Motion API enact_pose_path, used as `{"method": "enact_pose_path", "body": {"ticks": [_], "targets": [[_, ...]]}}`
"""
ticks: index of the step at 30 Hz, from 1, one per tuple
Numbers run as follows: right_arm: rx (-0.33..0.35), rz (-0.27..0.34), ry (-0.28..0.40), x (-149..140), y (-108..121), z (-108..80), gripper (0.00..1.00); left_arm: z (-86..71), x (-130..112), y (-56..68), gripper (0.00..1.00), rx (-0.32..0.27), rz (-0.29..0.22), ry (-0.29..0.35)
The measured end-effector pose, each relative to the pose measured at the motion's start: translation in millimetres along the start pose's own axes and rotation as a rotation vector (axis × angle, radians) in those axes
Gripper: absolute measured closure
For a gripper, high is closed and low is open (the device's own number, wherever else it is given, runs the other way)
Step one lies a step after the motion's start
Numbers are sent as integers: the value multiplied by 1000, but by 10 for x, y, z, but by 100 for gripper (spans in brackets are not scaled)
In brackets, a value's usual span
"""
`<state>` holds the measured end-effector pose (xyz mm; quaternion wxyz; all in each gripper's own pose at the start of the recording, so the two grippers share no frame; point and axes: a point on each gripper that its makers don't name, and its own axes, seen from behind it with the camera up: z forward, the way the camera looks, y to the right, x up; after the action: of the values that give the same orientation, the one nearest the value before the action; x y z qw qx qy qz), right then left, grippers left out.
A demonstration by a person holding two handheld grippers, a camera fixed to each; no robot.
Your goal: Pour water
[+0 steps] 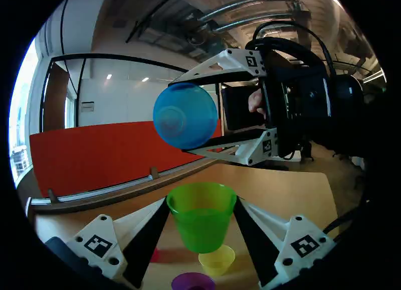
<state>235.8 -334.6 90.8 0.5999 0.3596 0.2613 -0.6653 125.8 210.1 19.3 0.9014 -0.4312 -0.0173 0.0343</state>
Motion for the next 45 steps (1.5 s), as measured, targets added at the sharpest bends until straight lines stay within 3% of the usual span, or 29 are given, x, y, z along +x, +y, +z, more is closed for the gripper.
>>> {"method": "enact_pose_path", "body": {"ticks": [8,22,45], "targets": [[2,9,2,21,-11,-4,9,-5,-2,-5,12,1,0,1],[2,79,16,35,16,-35,9,-33,12,-13,12,6,2,2],[28,315,41,33,-88,-133,9,-78,9,-21,12,16,11,-1]]}}
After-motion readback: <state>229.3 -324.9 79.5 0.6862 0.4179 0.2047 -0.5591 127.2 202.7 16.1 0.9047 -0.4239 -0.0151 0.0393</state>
